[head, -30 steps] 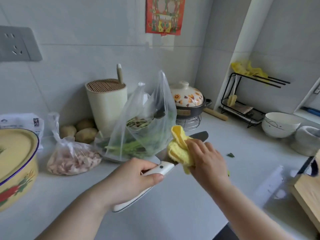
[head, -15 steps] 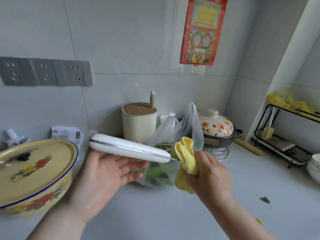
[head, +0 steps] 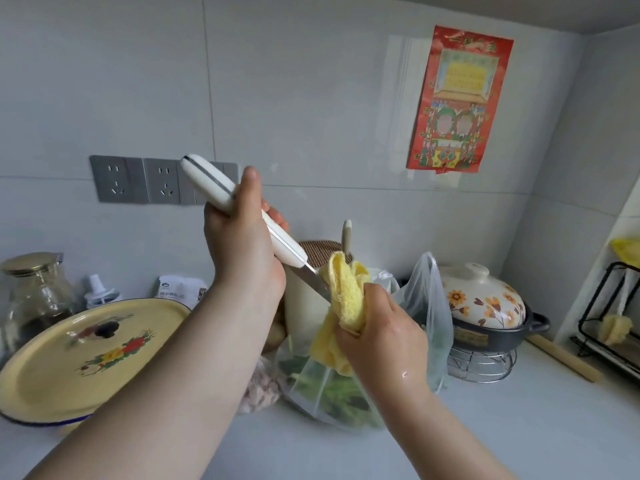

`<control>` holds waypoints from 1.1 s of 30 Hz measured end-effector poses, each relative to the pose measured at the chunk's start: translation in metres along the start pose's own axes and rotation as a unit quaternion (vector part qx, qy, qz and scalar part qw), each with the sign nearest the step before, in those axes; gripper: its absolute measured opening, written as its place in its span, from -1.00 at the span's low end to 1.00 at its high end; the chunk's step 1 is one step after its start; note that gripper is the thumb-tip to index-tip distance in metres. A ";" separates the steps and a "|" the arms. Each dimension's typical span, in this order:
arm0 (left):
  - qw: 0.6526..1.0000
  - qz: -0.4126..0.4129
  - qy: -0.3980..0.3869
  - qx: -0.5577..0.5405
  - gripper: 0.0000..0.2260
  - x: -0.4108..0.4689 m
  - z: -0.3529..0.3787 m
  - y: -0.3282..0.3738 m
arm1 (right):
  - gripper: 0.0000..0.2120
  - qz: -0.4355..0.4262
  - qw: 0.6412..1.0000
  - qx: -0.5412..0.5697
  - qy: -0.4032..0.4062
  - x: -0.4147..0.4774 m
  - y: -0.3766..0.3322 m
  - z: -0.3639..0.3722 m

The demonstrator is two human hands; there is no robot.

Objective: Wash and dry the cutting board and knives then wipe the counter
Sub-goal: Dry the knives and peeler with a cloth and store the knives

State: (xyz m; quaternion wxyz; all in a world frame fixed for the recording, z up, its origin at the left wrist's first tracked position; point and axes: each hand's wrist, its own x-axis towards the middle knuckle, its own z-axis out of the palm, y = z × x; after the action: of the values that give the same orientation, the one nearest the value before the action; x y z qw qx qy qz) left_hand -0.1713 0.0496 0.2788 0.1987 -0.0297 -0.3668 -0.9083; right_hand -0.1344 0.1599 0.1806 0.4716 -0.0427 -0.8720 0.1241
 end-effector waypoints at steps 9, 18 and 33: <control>0.999 -0.027 0.029 -0.007 -0.71 0.058 0.027 -0.007 | -0.76 0.038 0.996 0.050 -0.067 0.001 0.048 0.016; 0.995 0.094 -0.002 0.019 -0.71 0.128 0.063 0.003 | -0.76 0.322 0.850 0.384 -0.162 0.019 0.083 0.011; 0.959 0.154 -0.090 0.222 -0.91 0.180 0.069 -0.071 | -0.94 0.394 0.782 0.447 -0.184 0.019 0.099 0.029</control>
State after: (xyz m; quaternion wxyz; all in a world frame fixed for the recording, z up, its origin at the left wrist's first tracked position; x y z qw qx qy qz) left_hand -0.3706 0.0811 0.3186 0.3039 -0.1225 -0.5665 -0.7561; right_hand -0.1739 0.2540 0.1556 0.1786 -0.1434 -0.6963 0.6802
